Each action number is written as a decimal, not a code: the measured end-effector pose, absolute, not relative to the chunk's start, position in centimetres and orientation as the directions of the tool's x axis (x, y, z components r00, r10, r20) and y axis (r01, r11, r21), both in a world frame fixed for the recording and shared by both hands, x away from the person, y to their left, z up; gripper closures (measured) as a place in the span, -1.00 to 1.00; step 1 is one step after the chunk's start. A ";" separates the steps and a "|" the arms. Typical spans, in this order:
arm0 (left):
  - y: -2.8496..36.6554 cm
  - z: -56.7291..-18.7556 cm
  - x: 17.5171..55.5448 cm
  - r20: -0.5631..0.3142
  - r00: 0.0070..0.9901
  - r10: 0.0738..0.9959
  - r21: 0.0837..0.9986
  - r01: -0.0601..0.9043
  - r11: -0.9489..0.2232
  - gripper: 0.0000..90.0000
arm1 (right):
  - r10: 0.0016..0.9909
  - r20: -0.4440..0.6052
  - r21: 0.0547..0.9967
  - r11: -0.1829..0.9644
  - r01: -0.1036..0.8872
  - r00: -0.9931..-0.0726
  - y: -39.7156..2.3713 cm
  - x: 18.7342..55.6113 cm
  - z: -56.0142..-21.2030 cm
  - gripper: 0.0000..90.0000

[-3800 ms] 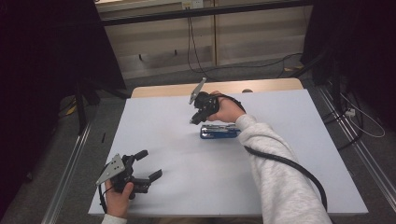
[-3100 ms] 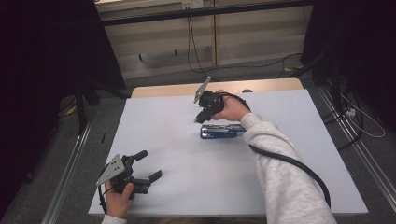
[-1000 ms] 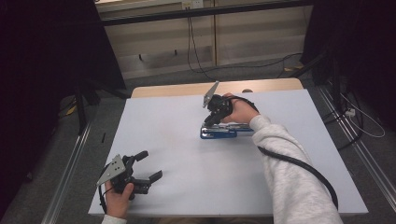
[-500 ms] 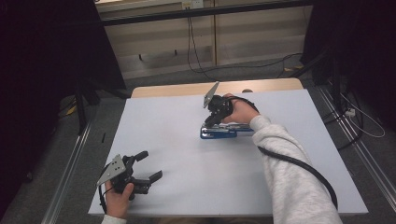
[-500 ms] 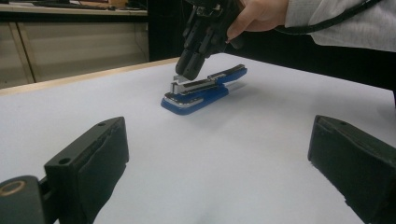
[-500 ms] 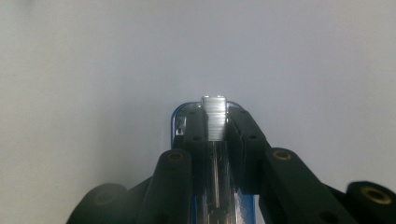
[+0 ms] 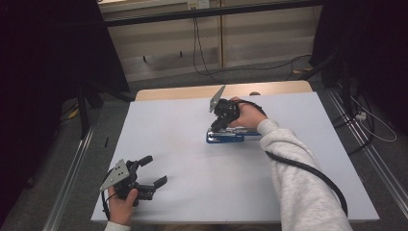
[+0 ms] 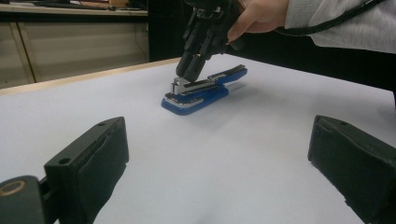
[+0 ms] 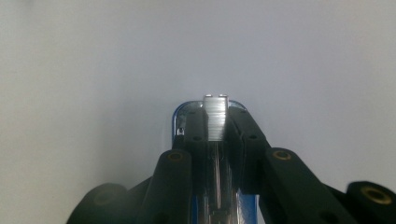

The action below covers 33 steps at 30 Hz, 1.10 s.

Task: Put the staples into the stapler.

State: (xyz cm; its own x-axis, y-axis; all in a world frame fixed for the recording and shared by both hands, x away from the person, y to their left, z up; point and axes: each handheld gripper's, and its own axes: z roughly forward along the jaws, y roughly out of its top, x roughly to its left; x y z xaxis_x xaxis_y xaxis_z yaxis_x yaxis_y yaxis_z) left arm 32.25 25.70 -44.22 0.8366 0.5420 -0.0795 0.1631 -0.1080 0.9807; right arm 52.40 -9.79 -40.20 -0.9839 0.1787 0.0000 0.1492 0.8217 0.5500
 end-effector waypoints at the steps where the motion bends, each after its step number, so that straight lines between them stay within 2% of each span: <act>1: 25.7 -44.2 32.3 -0.076 0.837 0.543 0.981 0.160 -0.110 -0.89 | 0.178 0.002 0.550 0.821 0.150 -0.984 -9.8 52.4 -40.2 0.75; 33: 25.7 -44.2 32.2 -0.087 0.837 0.540 0.980 0.170 -0.104 -0.89 | 0.179 0.005 0.544 0.825 0.152 -0.984 -9.8 52.6 -40.2 0.75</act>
State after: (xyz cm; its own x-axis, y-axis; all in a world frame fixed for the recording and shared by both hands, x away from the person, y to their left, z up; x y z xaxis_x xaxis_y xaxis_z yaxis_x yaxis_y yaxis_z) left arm 32.23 25.68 -44.25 0.8374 0.5395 -0.0875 0.1696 -0.1044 0.9800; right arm 52.57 -9.83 -40.22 -0.9839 0.1786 0.0046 0.1523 0.8252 0.5440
